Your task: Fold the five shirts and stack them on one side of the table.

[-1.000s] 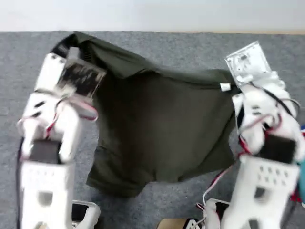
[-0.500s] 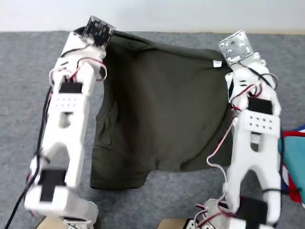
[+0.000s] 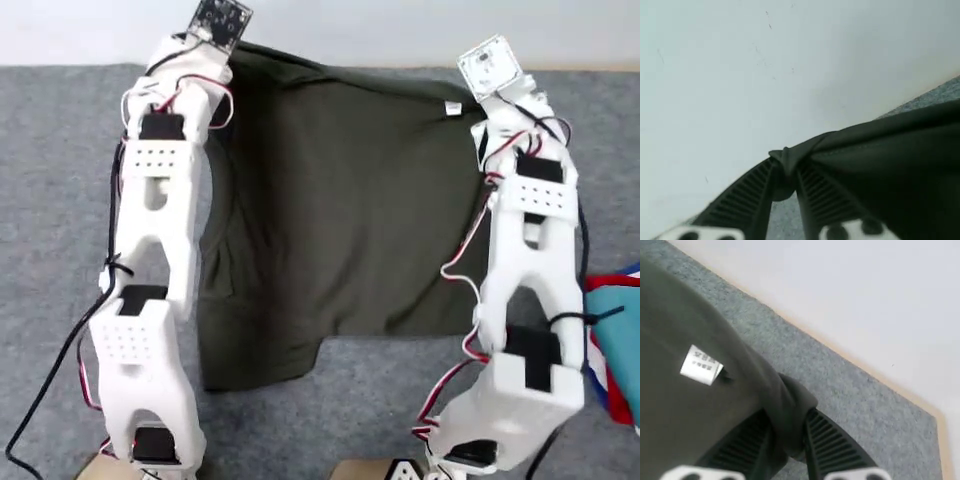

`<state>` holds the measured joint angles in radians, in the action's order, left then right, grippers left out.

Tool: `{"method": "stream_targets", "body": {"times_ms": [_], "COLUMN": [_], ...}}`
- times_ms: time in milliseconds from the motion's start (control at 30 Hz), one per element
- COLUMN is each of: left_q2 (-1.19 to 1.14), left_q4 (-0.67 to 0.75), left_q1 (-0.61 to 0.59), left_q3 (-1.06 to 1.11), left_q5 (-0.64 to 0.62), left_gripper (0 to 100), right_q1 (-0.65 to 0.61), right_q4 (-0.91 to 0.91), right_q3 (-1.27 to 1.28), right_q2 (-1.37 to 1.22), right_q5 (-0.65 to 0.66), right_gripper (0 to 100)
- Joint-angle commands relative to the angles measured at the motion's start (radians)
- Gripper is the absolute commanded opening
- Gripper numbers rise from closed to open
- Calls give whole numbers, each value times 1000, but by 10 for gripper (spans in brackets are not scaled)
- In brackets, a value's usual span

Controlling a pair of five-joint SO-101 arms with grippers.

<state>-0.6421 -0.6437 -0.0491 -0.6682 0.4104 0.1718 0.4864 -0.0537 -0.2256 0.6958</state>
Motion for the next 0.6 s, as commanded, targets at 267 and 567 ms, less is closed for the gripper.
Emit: {"method": "stream_targets", "body": {"times_ms": [267, 567], "left_q2": [-34, -34], "left_q4": [-609, -1077], "left_q1": [-11, 12], "left_q3": [-340, -357], "left_q5": [120, 393], "left_gripper": [2, 2], "right_q1": [-8, -16], "right_q4": [371, 662], "right_q3": [-189, -189], "right_q2": [-82, -74], "right_q5": [141, 221], "right_gripper": [11, 11]}}
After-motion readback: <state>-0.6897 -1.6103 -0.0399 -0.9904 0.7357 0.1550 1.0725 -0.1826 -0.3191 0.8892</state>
